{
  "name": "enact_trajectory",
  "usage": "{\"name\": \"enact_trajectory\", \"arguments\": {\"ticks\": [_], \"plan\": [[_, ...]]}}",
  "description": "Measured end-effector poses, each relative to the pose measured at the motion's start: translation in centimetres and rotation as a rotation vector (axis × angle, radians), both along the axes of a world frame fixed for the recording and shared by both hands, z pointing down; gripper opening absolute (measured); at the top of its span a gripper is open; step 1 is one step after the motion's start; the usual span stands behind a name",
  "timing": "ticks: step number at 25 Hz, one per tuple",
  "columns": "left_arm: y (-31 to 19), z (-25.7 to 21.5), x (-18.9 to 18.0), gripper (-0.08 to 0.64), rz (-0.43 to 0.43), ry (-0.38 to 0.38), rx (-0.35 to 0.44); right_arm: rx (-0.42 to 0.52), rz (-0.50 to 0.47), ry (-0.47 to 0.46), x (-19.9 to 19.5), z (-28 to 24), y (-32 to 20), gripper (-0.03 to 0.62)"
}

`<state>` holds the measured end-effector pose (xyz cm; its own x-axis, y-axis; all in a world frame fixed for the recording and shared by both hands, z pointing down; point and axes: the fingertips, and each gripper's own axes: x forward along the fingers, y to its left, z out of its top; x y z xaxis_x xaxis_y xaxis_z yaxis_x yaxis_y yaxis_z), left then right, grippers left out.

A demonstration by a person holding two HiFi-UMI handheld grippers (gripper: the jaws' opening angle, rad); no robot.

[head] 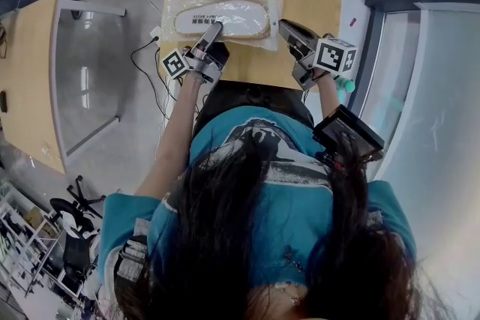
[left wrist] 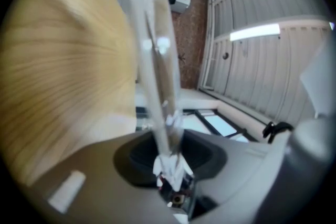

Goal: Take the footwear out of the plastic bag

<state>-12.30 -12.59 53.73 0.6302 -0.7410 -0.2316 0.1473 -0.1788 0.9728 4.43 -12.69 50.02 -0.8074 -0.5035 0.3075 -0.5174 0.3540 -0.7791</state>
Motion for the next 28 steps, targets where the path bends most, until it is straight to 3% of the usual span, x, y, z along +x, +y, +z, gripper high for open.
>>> {"name": "enact_trajectory", "arguments": {"ticks": [3,7,9,11,17,21,28], "plan": [[0.4,-0.1,0.1,0.110,0.008,-0.009,0.006,-0.017,-0.010,-0.034,0.3,0.1,0.4,0.049],[0.8,0.3,0.2,0.109,0.023,-0.039,-0.012,-0.045,-0.093,-0.167,-1.4,-0.9,1.2,0.049],[0.9,0.0,0.0,0.107,0.006,-0.013,-0.007,-0.057,-0.091,-0.137,-1.3,-0.2,1.3,0.060],[1.0,-0.4,-0.3,0.106,-0.011,0.015,0.009,-0.061,-0.086,-0.104,-0.9,0.3,1.4,0.128],[0.7,-0.2,-0.3,0.103,-0.014,-0.003,0.001,-0.088,-0.133,-0.194,-1.7,-0.5,2.0,0.137],[0.7,-1.2,0.1,0.101,0.006,0.035,0.036,-0.102,-0.140,-0.111,-1.7,0.8,2.2,0.137],[0.5,-2.4,0.2,0.101,0.007,0.111,0.073,-0.144,-0.110,-0.184,-1.0,1.3,2.4,0.184]]}}
